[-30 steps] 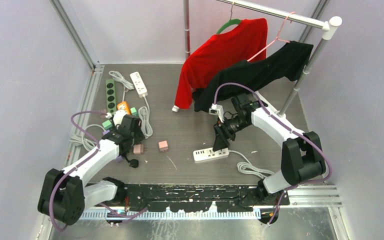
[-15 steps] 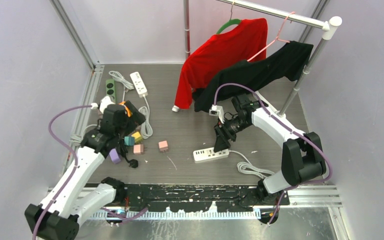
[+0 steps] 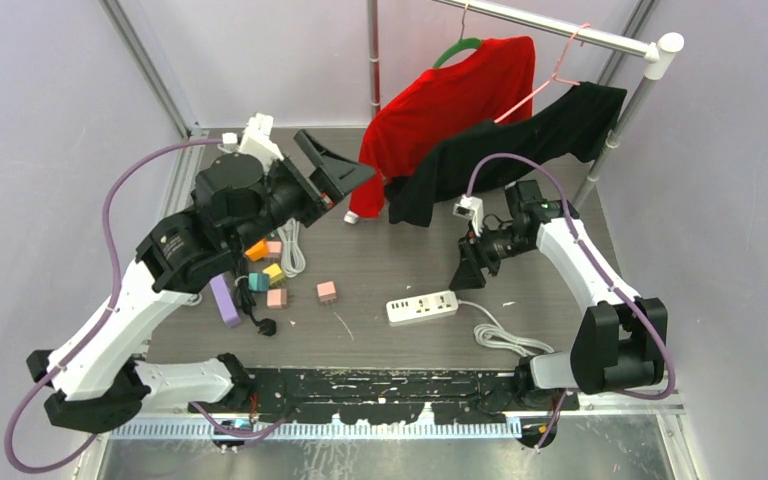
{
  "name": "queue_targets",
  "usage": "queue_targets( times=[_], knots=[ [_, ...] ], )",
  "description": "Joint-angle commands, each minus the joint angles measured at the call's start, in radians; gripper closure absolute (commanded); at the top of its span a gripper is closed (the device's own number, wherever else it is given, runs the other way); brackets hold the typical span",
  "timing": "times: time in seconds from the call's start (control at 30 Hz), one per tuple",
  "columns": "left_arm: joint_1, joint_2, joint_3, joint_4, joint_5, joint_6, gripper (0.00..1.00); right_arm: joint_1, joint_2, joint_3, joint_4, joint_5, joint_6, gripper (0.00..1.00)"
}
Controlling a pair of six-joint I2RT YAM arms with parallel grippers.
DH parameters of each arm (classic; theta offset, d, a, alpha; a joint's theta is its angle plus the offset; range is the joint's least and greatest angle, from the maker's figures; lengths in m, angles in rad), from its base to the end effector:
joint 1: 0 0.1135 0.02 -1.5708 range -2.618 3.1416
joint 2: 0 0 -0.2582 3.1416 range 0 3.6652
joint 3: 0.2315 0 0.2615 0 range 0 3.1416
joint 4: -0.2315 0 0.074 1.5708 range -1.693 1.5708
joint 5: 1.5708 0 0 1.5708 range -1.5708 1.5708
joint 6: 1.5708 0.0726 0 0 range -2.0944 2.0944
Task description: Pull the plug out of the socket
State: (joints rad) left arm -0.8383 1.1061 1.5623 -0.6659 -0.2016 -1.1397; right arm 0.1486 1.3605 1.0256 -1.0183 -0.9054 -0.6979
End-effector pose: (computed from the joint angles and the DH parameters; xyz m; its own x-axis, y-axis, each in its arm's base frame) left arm 0.1769 -0.1749 0.4801 -0.6010 -0.6629 -0.4466 0.1232 0.4752 -0.8712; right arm 0.2406 0.0938 0.2230 -0.5732 -0.4870 -0.6590 -0.8193 0.3557 0.4498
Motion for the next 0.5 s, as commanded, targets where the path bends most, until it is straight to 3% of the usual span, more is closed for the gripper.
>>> queue_targets(
  times=[0.0, 0.47],
  knots=[
    [-0.078, 0.050, 0.132, -0.032, -0.075, -0.013, 0.01, -0.052, -0.031, 0.041, -0.037, -0.068, -0.039, 0.30],
    [-0.093, 0.044, 0.137, -0.012, -0.084, 0.035, 0.00, -0.084, -0.043, 0.041, -0.041, -0.070, -0.048, 0.30]
  ],
)
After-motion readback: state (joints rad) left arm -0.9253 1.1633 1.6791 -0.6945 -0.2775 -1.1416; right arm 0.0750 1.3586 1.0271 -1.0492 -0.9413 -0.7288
